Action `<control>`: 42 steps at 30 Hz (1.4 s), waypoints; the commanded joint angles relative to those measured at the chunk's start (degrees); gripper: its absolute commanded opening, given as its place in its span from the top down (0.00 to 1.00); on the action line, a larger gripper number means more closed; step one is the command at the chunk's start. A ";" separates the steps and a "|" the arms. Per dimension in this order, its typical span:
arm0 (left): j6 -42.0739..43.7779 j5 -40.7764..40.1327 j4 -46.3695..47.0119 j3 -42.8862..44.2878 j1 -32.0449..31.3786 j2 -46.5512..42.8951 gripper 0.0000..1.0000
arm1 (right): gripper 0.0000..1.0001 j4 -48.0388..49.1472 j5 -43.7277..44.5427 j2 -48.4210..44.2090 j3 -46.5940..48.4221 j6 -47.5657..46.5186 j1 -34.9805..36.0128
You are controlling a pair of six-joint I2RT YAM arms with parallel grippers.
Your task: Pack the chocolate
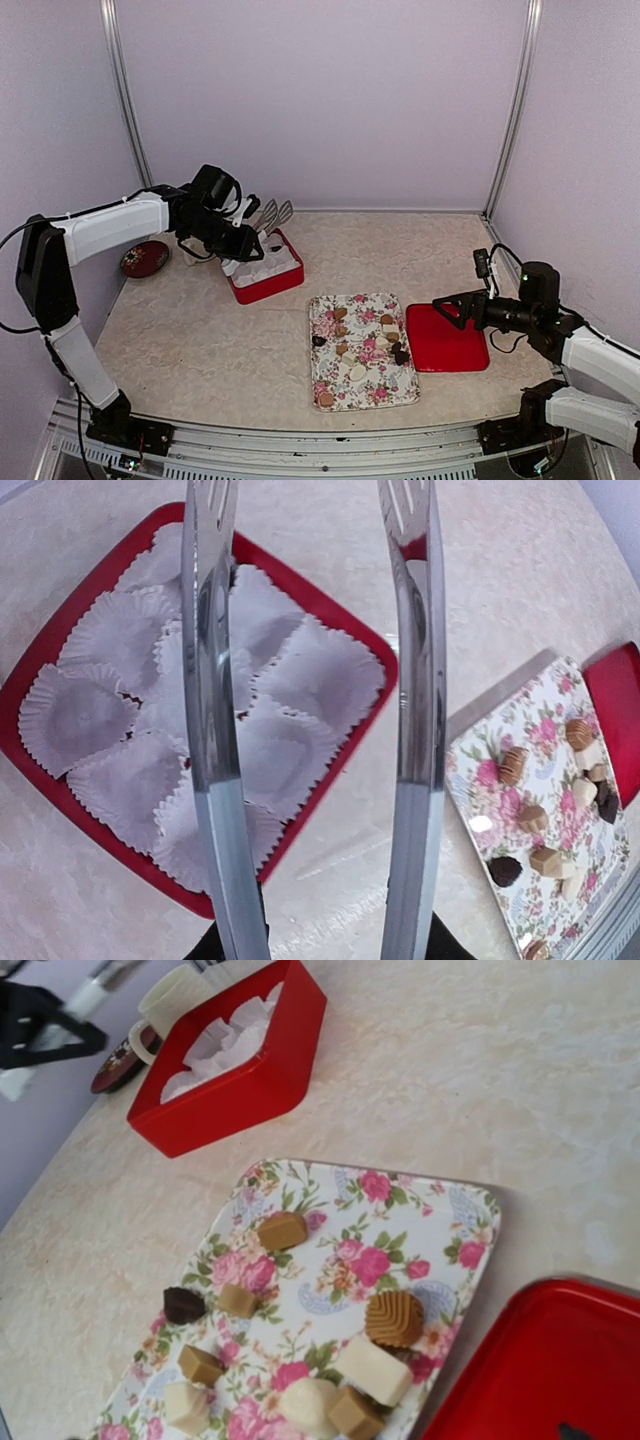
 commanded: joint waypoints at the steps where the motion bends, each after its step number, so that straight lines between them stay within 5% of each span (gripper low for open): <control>1: 1.56 -2.41 -3.53 -3.51 -4.65 -6.31 0.61 | 0.00 -1.19 -0.37 -1.36 0.57 -0.15 -0.76; 14: -3.09 -5.77 -11.07 -17.93 -21.22 -17.88 0.61 | 0.00 -1.04 -0.66 -1.75 0.40 0.09 -0.72; 23: -6.89 -6.89 -9.93 -20.57 -30.03 -14.44 0.61 | 0.00 -1.24 -0.86 -3.02 -0.07 0.33 -0.76; 42: -4.65 -7.37 -7.41 -18.71 -32.46 -6.10 0.62 | 0.00 -2.13 -0.55 -4.71 -1.10 0.46 -0.73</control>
